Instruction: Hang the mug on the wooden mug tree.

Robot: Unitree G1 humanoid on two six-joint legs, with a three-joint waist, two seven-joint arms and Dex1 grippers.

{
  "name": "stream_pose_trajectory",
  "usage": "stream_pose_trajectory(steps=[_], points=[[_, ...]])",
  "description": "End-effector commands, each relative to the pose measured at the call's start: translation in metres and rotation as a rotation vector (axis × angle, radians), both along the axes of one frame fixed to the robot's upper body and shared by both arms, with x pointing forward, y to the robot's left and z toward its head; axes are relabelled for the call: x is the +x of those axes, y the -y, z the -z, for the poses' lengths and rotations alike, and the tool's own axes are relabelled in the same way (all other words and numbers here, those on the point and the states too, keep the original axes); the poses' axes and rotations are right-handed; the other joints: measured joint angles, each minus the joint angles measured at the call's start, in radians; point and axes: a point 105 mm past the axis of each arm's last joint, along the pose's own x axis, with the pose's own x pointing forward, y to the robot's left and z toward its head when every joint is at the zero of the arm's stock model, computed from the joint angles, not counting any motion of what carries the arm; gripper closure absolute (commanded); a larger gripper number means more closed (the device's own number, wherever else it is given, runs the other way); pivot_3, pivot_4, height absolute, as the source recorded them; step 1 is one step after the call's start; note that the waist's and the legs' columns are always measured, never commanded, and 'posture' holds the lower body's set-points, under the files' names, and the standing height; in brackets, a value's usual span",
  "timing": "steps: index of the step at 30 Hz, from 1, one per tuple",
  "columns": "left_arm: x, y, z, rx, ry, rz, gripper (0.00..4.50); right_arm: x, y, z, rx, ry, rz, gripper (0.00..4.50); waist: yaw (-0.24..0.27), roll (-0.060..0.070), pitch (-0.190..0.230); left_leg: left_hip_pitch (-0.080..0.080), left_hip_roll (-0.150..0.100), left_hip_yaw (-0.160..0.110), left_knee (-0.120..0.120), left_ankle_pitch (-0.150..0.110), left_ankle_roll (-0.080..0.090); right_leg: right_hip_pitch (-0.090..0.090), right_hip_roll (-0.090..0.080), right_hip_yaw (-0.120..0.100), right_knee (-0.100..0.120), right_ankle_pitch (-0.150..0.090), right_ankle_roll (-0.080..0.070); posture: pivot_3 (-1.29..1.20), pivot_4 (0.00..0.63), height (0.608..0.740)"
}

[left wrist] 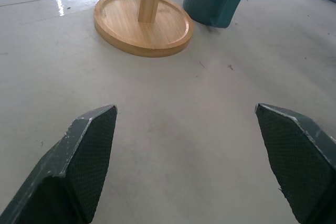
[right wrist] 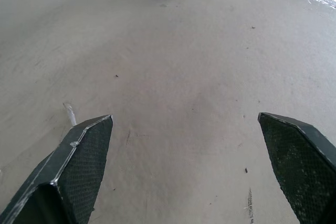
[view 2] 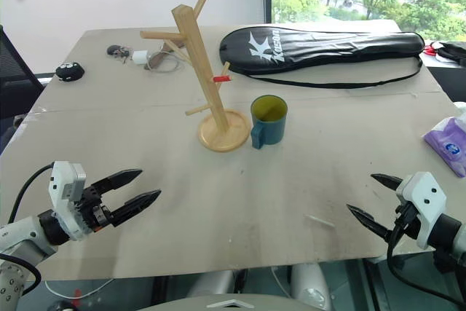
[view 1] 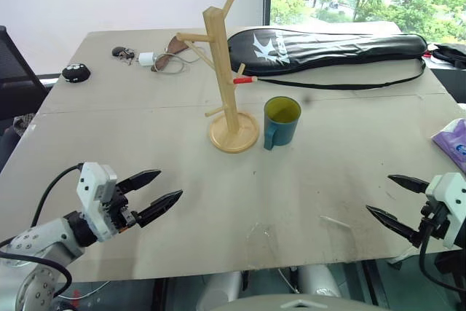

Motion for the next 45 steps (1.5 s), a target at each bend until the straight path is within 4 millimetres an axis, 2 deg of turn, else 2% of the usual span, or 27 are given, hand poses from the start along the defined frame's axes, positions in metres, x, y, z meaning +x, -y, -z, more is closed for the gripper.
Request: stream_pose_trajectory(steps=[1, 3, 6, 9, 12, 18, 23, 28, 29, 30, 32, 37, 45], points=[[0.007, 0.008, -0.017, -0.009, 0.074, 0.057, 0.2, 0.005, -0.007, -0.011, 0.006, 0.073, -0.017, 0.01, 0.0, 0.0, 0.0, 0.0, 0.0, 0.0, 0.0, 0.0, 0.0, 0.0, 0.0, 0.0, 0.0, 0.0, 0.0, 0.0, 0.15, 0.74], [0.014, 0.026, -0.032, -0.066, 0.142, 0.146, 0.2, 0.012, -0.024, -0.018, 0.051, 0.108, -0.056, 0.01, 0.004, 0.0, 0.0, 0.0, 0.0, 0.0, 0.0, 0.0, 0.0, 0.0, 0.0, 0.0, -0.001, 0.0, 0.0, 0.0, 0.15, 0.74], [0.015, 0.035, -0.046, -0.108, 0.282, 0.206, 0.2, 0.019, -0.045, -0.019, 0.11, 0.098, -0.102, 0.01, 0.001, 0.001, 0.0, 0.0, 0.0, -0.001, 0.001, 0.0, -0.001, 0.001, 0.0, -0.001, 0.0, 0.0, 0.0, 0.0, 0.15, 0.74], [0.001, 0.043, -0.041, -0.117, 0.232, 0.34, 0.2, 0.026, -0.072, -0.018, 0.235, 0.022, -0.173, 0.01, -0.011, -0.001, -0.001, 0.0, 0.001, 0.0, 0.001, 0.001, -0.002, 0.0, 0.001, 0.0, -0.001, 0.0, 0.0, 0.0, 0.15, 0.74], [-0.006, 0.043, -0.038, -0.115, 0.205, 0.392, 0.2, 0.045, -0.092, -0.014, 0.213, 0.057, -0.2, 0.01, -0.009, 0.0, 0.0, -0.002, 0.0, 0.0, -0.001, 0.001, -0.002, -0.003, 0.0, 0.001, -0.001, 0.0, 0.0, 0.0, 0.15, 0.74], [-0.014, 0.047, -0.038, -0.098, 0.19, 0.458, 0.2, 0.081, -0.138, -0.002, 0.299, 0.032, -0.249, 0.01, -0.002, 0.0, 0.0, -0.002, 0.0, -0.001, -0.001, 0.001, -0.002, -0.004, 0.001, -0.001, -0.001, 0.0, 0.0, 0.0, 0.15, 0.74], [-0.018, 0.043, -0.045, -0.099, 0.189, 0.453, 0.2, 0.09, -0.154, 0.005, 0.295, 0.03, -0.299, 0.01, -0.005, 0.0, 0.0, -0.003, -0.001, -0.001, -0.001, 0.001, -0.002, -0.005, 0.0, 0.0, -0.001, 0.0, 0.0, 0.0, 0.15, 0.74], [-0.025, 0.039, -0.041, -0.091, 0.184, 0.426, 0.2, 0.097, -0.166, 0.007, 0.323, 0.027, -0.326, 0.01, -0.011, 0.0, 0.001, -0.003, 0.0, 0.0, -0.002, 0.001, -0.002, -0.007, 0.0, 0.001, 0.0, 0.0, 0.0, 0.0, 0.15, 0.74], [-0.025, 0.037, -0.04, -0.091, 0.187, 0.41, 0.0, 0.098, -0.169, 0.007, 0.329, 0.028, -0.331, 0.53, -0.012, 0.0, 0.001, -0.003, 0.0, 0.0, -0.002, 0.001, -0.002, -0.007, 0.001, 0.001, 0.0, 0.0, 0.0, 0.0, 0.15, 0.74], [-0.026, 0.034, -0.039, -0.088, 0.189, 0.392, 0.0, 0.099, -0.172, 0.006, 0.331, 0.032, -0.338, 0.76, -0.012, 0.001, 0.001, -0.003, 0.0, 0.0, -0.002, 0.001, -0.002, -0.007, 0.001, 0.001, 0.0, 0.0, 0.0, 0.0, 0.15, 0.74], [-0.026, 0.027, -0.035, -0.073, 0.192, 0.348, 0.0, 0.101, -0.177, 0.006, 0.331, 0.041, -0.351, 1.71, -0.01, 0.001, 0.001, -0.003, 0.0, 0.0, -0.001, 0.001, -0.002, -0.007, 0.001, 0.001, 0.001, 0.0, 0.0, 0.0, 0.15, 0.74], [-0.027, 0.017, -0.031, -0.065, 0.209, 0.276, 0.0, 0.104, -0.187, 0.005, 0.345, 0.04, -0.378, 1.71, -0.006, 0.0, 0.001, -0.003, 0.0, 0.0, -0.001, 0.001, -0.002, -0.007, 0.0, 0.0, 0.0, 0.0, 0.0, 0.0, 0.15, 0.74], [-0.028, 0.029, -0.036, -0.073, 0.223, 0.277, 0.0, 0.116, -0.191, 0.009, 0.34, 0.04, -0.365, 1.71, -0.009, 0.001, 0.001, -0.003, 0.0, 0.0, -0.001, 0.001, -0.002, -0.007, 0.0, 0.001, 0.001, 0.0, 0.0, 0.0, 0.15, 0.74]])
